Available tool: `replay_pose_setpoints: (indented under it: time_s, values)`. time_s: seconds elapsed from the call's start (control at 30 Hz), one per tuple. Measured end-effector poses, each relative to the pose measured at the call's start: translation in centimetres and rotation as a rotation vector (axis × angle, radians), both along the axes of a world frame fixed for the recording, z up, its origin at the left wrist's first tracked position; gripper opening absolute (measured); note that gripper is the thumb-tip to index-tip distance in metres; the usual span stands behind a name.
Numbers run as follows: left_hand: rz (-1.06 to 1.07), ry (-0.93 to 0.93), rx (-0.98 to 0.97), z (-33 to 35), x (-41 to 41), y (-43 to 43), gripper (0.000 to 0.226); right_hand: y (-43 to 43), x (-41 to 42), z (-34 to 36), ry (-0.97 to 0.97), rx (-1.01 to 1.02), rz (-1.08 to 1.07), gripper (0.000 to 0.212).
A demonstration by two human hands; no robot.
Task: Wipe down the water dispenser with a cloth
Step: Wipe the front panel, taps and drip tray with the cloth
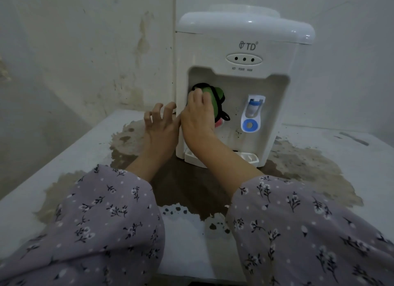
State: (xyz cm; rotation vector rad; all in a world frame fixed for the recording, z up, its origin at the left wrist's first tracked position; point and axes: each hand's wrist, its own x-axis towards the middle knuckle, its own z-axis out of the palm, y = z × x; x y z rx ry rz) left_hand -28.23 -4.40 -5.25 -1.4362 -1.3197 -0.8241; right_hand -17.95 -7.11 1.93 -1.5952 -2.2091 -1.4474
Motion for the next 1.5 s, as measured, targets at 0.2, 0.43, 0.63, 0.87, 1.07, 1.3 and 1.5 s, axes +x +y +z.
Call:
replay_pose_setpoints:
  time_s: [0.2,0.43,0.63,0.87,1.07,1.3,1.5]
  values:
    - [-0.142,-0.189,-0.149,0.7,1.2,-1.6,0.031,0.8,0.7,-1.0,0.536,0.199,0.304,0.005]
    - [-0.882,-0.746,-0.116,8.1,3.3,-3.7,0.027,-1.0,1.4,2.0,1.557,-0.005,0.943,0.028]
    - [-0.927,-0.737,-0.058,8.8,3.2,-4.1,0.022,-2.9,2.0,2.0,1.917,-0.253,1.056,0.03]
    - [-0.984,-0.563,-0.104,5.9,4.0,-4.7,0.031,-4.1,2.9,-1.3,1.779,-0.033,1.19,0.026]
    - [-1.037,-0.548,-0.581,5.4,5.0,-3.3,0.04,-3.2,4.9,-1.1,2.028,0.193,1.079,0.028]
    - [-1.081,-0.689,-0.7,6.7,8.1,-3.8,0.048,-3.6,7.1,-0.6,2.111,0.161,1.04,0.022]
    - [-0.841,-0.636,-0.778,7.1,6.8,-3.3,0.024,-4.5,8.0,-1.0,2.184,-0.168,0.976,0.02]
